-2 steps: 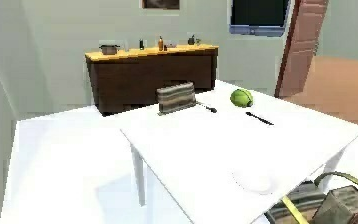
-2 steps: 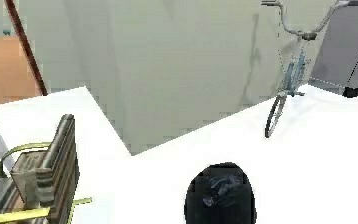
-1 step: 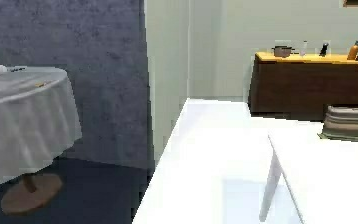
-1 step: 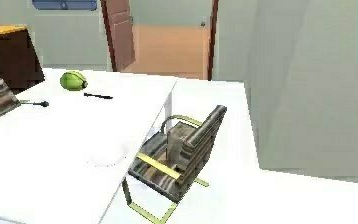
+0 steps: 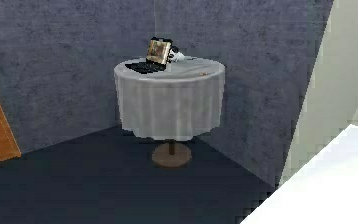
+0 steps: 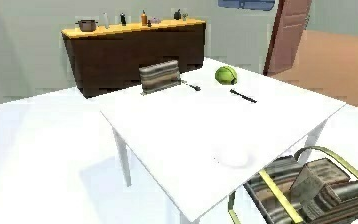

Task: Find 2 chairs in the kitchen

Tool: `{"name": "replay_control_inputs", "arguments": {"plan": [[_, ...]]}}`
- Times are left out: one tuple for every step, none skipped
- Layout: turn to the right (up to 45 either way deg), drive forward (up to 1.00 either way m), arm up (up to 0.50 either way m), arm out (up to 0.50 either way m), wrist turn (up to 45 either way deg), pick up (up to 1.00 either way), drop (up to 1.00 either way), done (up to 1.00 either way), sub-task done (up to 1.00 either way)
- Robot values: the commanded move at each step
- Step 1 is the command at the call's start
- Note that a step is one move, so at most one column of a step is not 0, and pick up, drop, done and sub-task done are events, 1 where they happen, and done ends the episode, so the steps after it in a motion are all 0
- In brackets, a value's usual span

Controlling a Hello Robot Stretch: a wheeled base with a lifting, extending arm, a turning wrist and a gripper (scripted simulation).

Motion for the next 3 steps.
{"name": "replay_control_inputs", "arguments": {"plan": [[0.0,0.20,0.00,0.00,0.0,0.00,0.00,0.00,0.00],[42.0,0.00,0.00,0.00,0.0,0.00,0.00,0.00,0.00],[0.0,0.85,0.00,0.00,0.0,0.00,0.00,0.00,0.00]]}}
